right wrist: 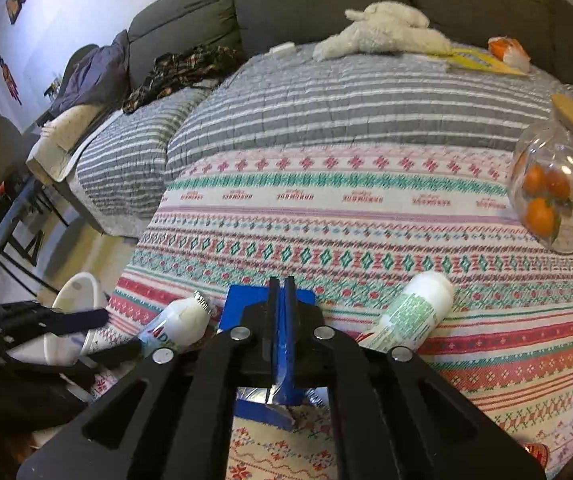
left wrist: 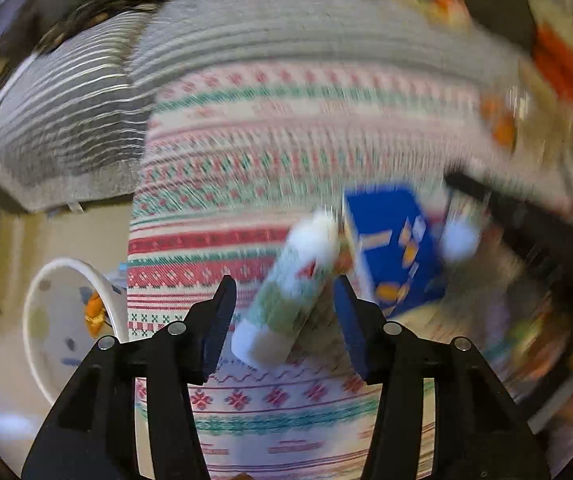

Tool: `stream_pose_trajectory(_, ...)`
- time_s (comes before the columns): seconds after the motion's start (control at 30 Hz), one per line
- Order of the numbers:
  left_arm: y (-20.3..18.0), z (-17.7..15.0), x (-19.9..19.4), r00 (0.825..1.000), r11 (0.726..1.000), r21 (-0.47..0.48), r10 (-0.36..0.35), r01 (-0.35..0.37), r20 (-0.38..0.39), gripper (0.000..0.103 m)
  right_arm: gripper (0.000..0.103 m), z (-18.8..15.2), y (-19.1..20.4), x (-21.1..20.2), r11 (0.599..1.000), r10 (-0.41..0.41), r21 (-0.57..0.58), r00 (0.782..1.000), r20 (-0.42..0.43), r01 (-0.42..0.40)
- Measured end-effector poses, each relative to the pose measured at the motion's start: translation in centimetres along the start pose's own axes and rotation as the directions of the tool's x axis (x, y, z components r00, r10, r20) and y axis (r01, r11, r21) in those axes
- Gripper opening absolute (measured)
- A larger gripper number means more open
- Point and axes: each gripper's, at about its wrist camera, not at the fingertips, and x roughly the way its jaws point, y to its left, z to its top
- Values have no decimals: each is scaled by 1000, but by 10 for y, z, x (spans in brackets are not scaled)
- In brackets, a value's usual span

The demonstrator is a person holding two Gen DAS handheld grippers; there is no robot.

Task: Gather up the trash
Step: 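Lift the white bottle with the left tool and the blue box with the right tool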

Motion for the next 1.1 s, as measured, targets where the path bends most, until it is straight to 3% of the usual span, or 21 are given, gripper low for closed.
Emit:
stream_pose_trajectory(0.07, -5, -5, 11, 999, 998, 52, 47, -46, -11, 51, 49, 0, -2, 2, 1000, -24, 0, 1000, -10, 24)
stream_pose_trajectory(0.1, -6, -5, 17, 998, 996, 68, 55, -53, -21, 51, 55, -1, -2, 3, 1000, -28, -3, 1000, -14, 28)
stream_pose_trajectory(0.2, -4, -5, 32, 997, 996, 83, 32, -27, -66, 60, 57, -3, -1, 11, 1000, -8, -15, 998, -56, 7)
stream_pose_trajectory(0.23, -4, -5, 36, 997, 997, 81, 25, -19, -74, 58, 60, -4, 0, 14, 1000, -6, -24, 997, -71, 5)
stream_pose_trajectory(0.27, -1, -5, 40, 996, 998, 68, -11, 17, -83, 38, 62, -5, 2, 17, 999, -5, -34, 997, -80, 2)
stream_pose_trajectory(0.33, 12, -7, 44, 991, 997, 10, -80, 81, -108, 36, 65, -8, 4, 20, 999, 1, -43, 996, -95, -5)
stream_pose_trajectory(0.47, 58, -11, 31, 995, 990, -121, -80, 73, -54, 36, 81, -11, 10, 31, 998, 41, -43, 989, -143, -48)
stream_pose_trajectory(0.57, 85, -15, 12, 997, 981, -181, -72, 70, -4, 36, 88, -12, 20, 44, 997, 63, -34, 981, -183, -71)
stream_pose_trajectory(0.63, 89, -18, 2, 997, 979, -185, -77, 79, 22, 36, 94, -16, 28, 56, 997, 30, -62, 978, -207, -44)
stream_pose_trajectory(0.73, 86, -21, -9, 994, 979, -176, -96, 103, 48, 36, 96, -25, 44, 63, 985, -69, -166, 983, -168, 41)
stream_pose_trajectory(0.8, 79, -18, -11, 994, 982, -161, -91, 100, 58, 36, 82, -31, 50, 63, 980, -82, -191, 986, -147, 53)
stream_pose_trajectory(0.83, 76, -15, -10, 994, 983, -157, -88, 97, 62, 36, 54, -31, 51, 63, 978, -87, -199, 985, -146, 57)
stream_pose_trajectory(0.87, 75, -15, -10, 994, 983, -157, -85, 94, 66, 36, 39, -32, 52, 61, 976, -87, -208, 986, -140, 56)
stream_pose_trajectory(0.9, 75, -15, -12, 994, 982, -161, -84, 95, 72, 36, 33, -31, 51, 59, 981, -49, -195, 989, -142, 20)
stream_pose_trajectory(1.03, 74, -9, -16, 990, 977, -182, -89, 107, 105, 36, 0, -25, 53, 43, 980, -50, -194, 995, -86, 32)
stream_pose_trajectory(1.1, 74, -9, -21, 988, 976, -184, -91, 112, 122, 36, 0, -23, 47, 36, 985, -55, -164, 996, -69, 44)
